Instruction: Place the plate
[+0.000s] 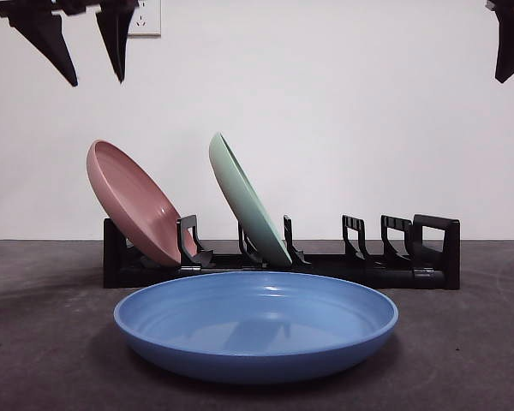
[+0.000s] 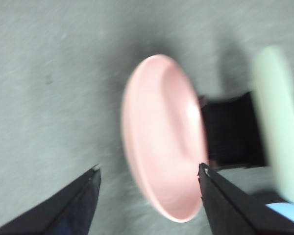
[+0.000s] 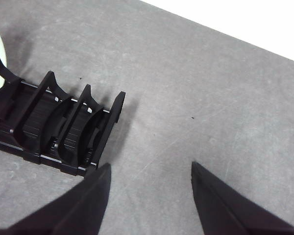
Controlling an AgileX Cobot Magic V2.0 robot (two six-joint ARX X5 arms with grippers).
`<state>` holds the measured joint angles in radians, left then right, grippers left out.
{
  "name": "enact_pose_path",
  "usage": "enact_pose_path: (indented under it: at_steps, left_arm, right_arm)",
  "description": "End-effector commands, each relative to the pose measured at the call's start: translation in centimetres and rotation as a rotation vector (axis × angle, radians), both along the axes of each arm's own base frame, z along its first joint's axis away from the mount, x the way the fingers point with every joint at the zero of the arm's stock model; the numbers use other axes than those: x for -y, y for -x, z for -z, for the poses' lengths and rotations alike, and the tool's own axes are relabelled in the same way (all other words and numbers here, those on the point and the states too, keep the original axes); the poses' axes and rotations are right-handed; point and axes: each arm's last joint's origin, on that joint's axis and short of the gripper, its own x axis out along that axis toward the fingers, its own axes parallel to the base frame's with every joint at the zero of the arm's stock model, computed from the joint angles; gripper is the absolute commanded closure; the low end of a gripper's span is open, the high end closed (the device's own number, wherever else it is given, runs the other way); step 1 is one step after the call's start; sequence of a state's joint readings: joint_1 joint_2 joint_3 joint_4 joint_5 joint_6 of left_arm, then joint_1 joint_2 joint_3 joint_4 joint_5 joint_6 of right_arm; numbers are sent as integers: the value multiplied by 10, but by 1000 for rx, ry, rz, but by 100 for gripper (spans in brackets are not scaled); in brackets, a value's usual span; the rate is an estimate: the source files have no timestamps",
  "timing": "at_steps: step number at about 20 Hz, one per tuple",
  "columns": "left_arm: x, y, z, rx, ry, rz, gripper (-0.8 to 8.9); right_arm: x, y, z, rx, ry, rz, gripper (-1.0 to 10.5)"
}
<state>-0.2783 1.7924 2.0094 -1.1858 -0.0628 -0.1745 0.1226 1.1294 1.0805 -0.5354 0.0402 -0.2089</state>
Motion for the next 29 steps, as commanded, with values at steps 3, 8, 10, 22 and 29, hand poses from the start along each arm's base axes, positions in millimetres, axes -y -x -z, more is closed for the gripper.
enact_pose_path:
  at_steps: [3,8,10,22,29]
  left_arm:
    - [10,-28,18,-102,-67,18,505]
    - [22,-45,44,-121,-194,-13,505]
    - [26,-50,50,-119,-196,-8,506]
    - [32,-58,56,-86,-190,4,515]
    - [32,-63,66,-122,-205,9,653]
  right_arm:
    - [-1,-1,-3,9,-15,7,693]
    - [-1,-1,-3,9,-16,9,693]
    - [-1,-1,-3,8,-16,9,692]
    - [-1,-1,-3,8,-17,9,692]
    - [-1,-1,-3,8,-22,13,692]
